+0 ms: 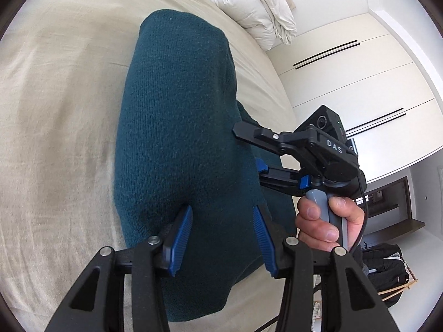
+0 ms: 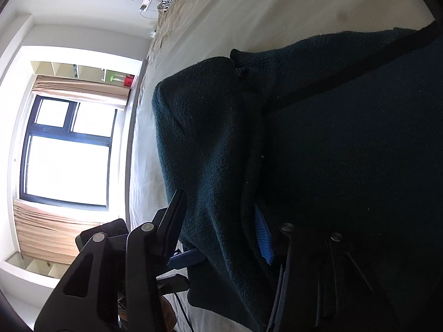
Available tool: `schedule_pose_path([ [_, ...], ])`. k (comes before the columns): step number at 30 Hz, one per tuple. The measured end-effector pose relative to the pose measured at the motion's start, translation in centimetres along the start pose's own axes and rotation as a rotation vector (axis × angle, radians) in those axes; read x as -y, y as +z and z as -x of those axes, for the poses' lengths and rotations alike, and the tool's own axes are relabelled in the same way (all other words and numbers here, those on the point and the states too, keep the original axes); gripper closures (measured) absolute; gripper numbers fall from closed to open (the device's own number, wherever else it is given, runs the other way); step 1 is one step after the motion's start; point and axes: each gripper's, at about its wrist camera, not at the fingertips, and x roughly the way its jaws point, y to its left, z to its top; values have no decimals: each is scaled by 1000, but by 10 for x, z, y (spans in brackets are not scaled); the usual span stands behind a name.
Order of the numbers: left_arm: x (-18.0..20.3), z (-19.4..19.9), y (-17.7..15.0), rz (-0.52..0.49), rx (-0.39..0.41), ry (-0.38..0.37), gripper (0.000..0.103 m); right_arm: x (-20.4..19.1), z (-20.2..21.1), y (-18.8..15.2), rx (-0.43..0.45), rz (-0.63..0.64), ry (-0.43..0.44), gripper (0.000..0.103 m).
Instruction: Fold small clothes
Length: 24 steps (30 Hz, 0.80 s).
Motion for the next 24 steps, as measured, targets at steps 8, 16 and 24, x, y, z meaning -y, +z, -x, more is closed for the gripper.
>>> schedule_pose_path([
  [8, 2, -2, 3, 13, -2, 1, 54, -1, -2, -3, 24, 39, -33, 86],
  [16, 33, -5, 4, -63, -2, 40, 52, -15, 24, -11, 117, 125, -124, 90],
  [24, 65, -26, 3, -134, -27, 48, 49, 17, 81, -12, 191, 63, -184, 90],
])
